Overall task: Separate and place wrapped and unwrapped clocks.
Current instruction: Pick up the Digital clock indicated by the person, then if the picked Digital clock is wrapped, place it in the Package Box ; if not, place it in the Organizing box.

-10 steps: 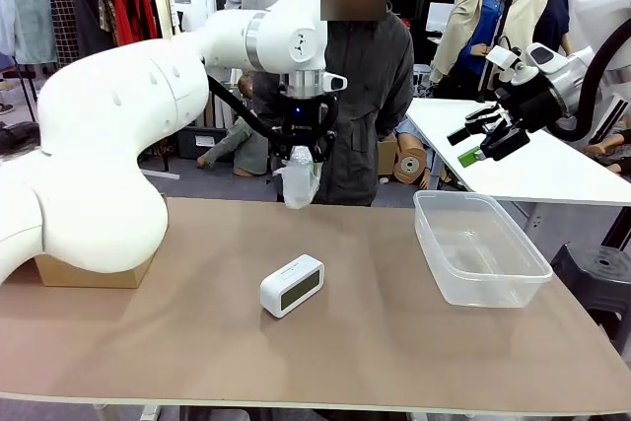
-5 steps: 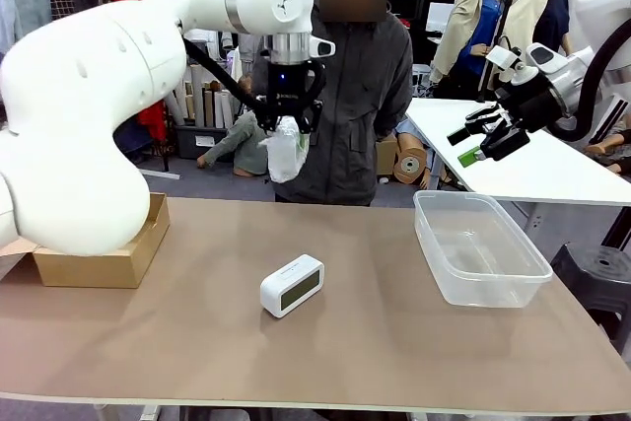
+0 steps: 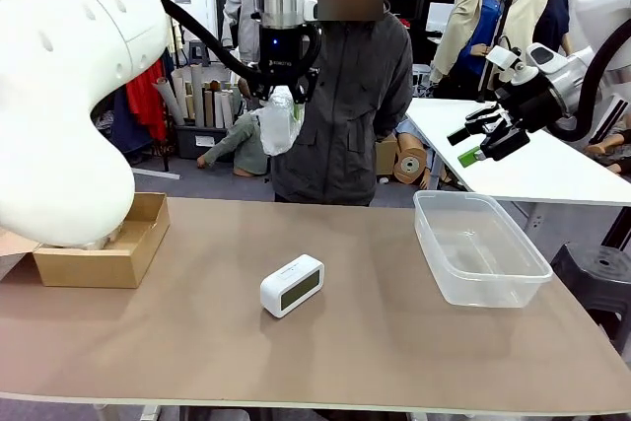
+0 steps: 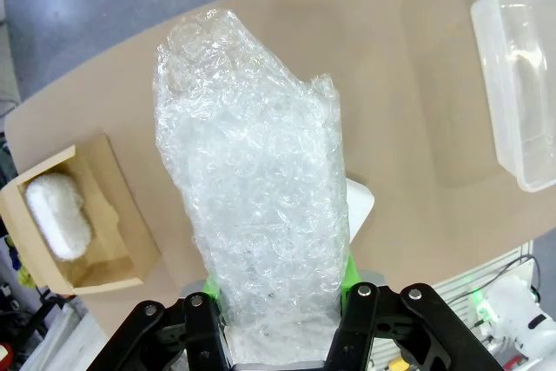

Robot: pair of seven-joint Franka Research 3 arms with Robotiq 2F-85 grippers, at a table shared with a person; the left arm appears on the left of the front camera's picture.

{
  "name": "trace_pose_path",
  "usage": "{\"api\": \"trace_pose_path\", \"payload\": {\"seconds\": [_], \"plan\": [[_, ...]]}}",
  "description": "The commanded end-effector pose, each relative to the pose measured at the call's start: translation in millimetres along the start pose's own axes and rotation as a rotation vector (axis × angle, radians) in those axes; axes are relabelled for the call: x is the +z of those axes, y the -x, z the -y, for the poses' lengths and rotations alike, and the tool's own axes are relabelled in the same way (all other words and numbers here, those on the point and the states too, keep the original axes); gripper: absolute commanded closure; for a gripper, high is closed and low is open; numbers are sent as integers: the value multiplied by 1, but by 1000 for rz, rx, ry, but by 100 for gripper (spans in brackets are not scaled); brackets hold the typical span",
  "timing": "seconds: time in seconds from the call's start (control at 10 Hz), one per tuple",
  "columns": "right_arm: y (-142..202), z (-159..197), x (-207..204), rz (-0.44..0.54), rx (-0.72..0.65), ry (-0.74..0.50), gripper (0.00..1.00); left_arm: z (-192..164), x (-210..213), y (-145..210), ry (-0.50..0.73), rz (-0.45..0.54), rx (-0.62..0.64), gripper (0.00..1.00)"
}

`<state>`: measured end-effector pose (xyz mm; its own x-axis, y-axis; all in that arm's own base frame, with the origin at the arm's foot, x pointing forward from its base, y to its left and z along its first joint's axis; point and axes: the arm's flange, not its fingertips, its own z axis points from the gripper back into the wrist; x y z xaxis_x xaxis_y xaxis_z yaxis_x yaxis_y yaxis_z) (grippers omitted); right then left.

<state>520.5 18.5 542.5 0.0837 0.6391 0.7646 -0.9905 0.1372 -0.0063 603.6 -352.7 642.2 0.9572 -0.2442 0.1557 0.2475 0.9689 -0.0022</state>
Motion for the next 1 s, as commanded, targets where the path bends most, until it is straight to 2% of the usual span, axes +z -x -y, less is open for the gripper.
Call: {"api": "trace_pose_path", "payload": {"seconds": [0.0,0.2,0.3,0.9], "plan": [[-1,-1,0,0,2,3,0,25,54,-96,-53,27,-39,100],[-1,-1,0,0,2,3,0,28,38,-91,-62,6,-47,100],[-1,-1,0,0,2,3,0,2,6,1,-17,22,-18,100],[-1,-1,0,0,2,3,0,2,6,1,-17,22,-18,100]]}}
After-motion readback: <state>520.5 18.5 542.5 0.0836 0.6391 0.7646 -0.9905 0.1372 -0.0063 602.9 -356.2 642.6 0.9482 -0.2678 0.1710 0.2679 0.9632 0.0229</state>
